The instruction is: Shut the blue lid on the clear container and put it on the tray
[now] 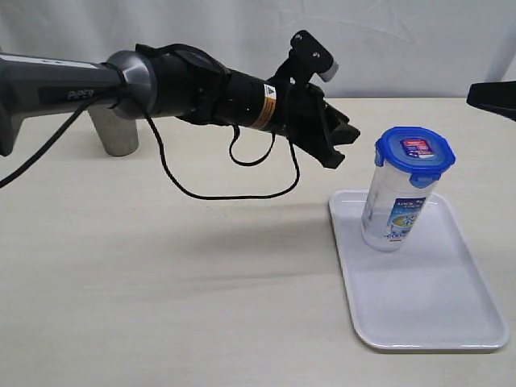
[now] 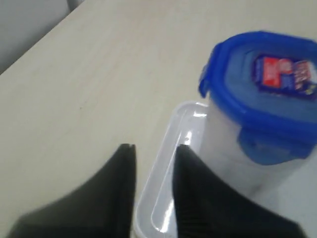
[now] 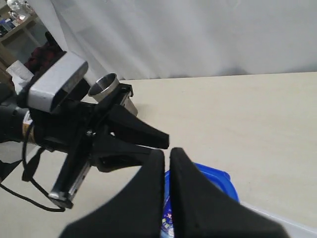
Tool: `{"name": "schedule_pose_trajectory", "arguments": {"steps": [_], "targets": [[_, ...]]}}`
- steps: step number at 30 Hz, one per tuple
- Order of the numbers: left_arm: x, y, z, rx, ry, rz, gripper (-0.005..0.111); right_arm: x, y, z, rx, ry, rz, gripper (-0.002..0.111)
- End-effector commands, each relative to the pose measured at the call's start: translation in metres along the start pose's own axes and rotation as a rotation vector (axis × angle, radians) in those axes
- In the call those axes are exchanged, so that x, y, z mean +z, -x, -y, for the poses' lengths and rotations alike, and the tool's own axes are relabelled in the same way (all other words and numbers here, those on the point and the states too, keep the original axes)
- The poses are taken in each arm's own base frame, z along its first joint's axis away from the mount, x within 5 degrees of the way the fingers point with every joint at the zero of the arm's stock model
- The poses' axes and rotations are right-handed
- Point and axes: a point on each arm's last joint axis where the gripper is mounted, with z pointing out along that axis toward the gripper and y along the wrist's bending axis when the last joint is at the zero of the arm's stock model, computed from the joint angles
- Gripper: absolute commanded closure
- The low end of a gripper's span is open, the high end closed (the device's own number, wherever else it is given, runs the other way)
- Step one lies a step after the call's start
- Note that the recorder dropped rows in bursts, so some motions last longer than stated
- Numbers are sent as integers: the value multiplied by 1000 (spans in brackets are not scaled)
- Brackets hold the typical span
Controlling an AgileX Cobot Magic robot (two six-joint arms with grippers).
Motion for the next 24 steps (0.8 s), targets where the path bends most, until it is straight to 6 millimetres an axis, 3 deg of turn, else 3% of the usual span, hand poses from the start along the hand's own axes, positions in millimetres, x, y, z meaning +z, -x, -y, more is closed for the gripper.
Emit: {"name": "schedule_pose_trajectory", "arguments": {"steps": [1,7,11,17,24], "targets": [[-24,19,-1,-7,-77,58,107,-1,2,-4,-35,18,12,104],[-51,27,-15,-109,-56,84,107,-5,8,-13,-128,14,28,104],[-72,24,-21,-105,144,51,107,-10,12,-25,-194,9,63,104],[-123,18,-25,-101,549,-18,107,-21,8,-51,-313,-25,248,104],[-182,25,-7,-74,785,-20,107,-32,-2,-82,-482,-46,273,104]]}}
